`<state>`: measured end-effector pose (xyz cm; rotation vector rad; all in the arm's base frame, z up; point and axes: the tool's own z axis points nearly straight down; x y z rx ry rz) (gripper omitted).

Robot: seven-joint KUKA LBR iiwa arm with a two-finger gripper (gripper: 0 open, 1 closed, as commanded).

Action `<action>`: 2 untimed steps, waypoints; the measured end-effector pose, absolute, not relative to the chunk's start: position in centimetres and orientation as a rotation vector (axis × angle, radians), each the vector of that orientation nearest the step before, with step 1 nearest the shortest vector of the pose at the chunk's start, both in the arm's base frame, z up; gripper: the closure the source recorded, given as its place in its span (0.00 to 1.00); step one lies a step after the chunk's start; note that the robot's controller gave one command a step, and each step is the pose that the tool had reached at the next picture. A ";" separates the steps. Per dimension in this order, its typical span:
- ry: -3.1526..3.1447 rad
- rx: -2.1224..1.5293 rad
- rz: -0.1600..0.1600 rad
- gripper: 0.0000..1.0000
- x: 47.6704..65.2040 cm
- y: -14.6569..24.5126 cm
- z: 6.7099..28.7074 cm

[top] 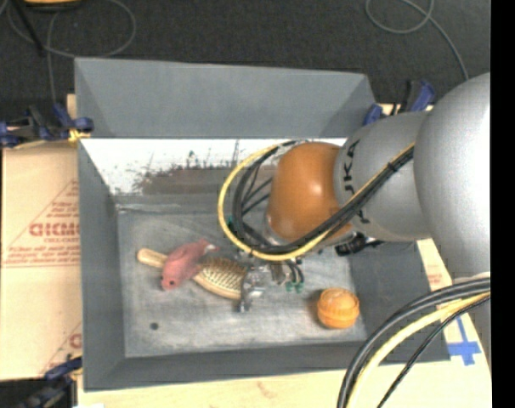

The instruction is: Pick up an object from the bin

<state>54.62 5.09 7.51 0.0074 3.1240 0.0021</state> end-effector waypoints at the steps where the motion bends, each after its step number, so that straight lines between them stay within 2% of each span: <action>1: 3.124 0.009 0.002 1.00 54.6 5.1 7.5; 2: 3.139 -0.031 -0.001 1.00 54.5 6.0 19.4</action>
Offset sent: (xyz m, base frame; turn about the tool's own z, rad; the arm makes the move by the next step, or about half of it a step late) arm -0.0025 0.0100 0.1190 -0.0301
